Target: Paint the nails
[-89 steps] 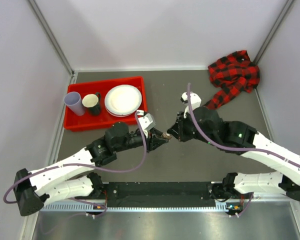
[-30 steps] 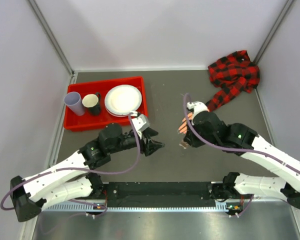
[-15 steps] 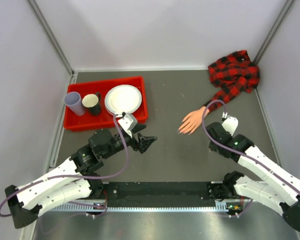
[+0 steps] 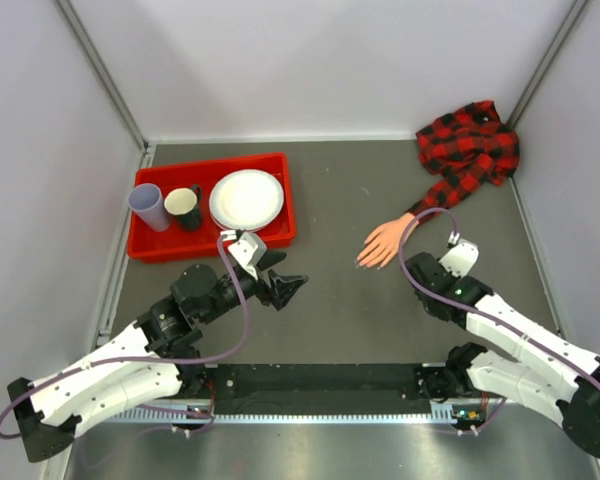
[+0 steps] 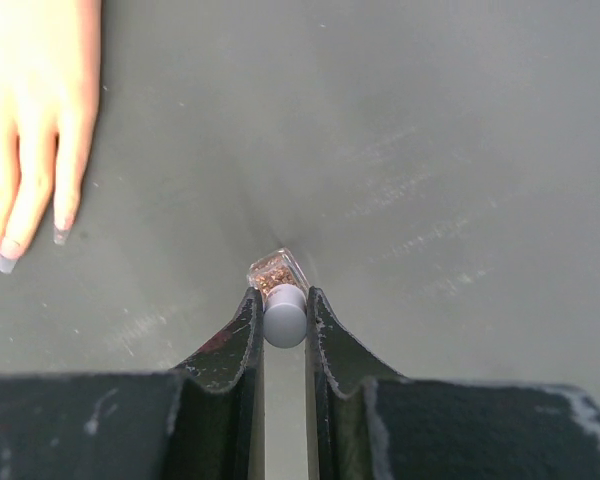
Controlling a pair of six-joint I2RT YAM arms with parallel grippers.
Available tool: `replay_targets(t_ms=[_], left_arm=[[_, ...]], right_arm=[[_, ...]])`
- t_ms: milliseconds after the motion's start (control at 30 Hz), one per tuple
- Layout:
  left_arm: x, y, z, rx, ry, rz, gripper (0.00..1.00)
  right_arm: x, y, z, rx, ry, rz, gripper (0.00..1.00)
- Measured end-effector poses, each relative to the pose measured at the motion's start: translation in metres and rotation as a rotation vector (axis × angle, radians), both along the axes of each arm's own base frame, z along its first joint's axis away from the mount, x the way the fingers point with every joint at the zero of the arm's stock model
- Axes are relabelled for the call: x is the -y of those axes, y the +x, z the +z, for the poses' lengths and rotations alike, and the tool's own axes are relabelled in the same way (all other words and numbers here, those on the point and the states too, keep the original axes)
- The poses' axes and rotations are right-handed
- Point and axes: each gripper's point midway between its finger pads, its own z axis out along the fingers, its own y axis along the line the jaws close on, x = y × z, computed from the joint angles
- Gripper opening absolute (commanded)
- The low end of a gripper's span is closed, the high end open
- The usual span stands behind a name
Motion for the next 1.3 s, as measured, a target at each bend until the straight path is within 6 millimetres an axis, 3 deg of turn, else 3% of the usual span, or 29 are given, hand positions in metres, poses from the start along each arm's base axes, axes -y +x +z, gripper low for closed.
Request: replay_targets(t_ms=[267, 367, 500, 633, 700, 833, 933, 1033, 1067, 1200, 1300], left_arm=[[-0.004, 0.0, -0.002, -0.006, -0.009, 0.016, 0.77], [-0.004, 0.0, -0.003, -0.008, -0.01, 0.016, 0.77], [-0.005, 0.0, -0.003, -0.008, -0.01, 0.019, 0.77], [-0.005, 0.0, -0.003, -0.008, -0.01, 0.019, 0.77], [-0.005, 0.0, -0.003, -0.008, -0.01, 0.019, 0.77], [-0.005, 0.0, -0.003, -0.008, -0.01, 0.019, 0.77], [-0.005, 0.0, -0.002, -0.01, -0.007, 0.021, 0.78], [-0.008, 0.001, 0.005, -0.008, -0.008, 0.033, 0.79], [-0.009, 0.002, 0.012, -0.003, -0.014, 0.044, 0.79], [-0.012, 0.006, 0.049, 0.026, -0.047, 0.071, 0.78], [-0.015, 0.009, 0.084, 0.063, -0.093, 0.09, 0.79]], right_arm=[[-0.007, 0.01, -0.013, -0.023, -0.018, -0.009, 0.03], [-0.008, 0.011, -0.015, -0.028, -0.021, -0.009, 0.09], [-0.009, 0.012, -0.016, -0.028, -0.022, -0.008, 0.29], [-0.01, 0.012, -0.017, -0.036, -0.025, 0.006, 0.43], [-0.011, 0.011, -0.017, -0.045, -0.03, 0.024, 0.58], [-0.015, 0.01, -0.004, -0.056, -0.03, 0.087, 0.76], [-0.023, 0.014, 0.029, -0.027, -0.012, 0.159, 0.83], [-0.033, 0.019, 0.081, 0.051, 0.021, 0.249, 0.93], [-0.035, 0.019, 0.102, 0.081, 0.026, 0.287, 0.98], [-0.03, 0.015, 0.192, 0.221, 0.028, 0.371, 0.99], [-0.021, 0.006, 0.239, 0.301, 0.016, 0.409, 0.99]])
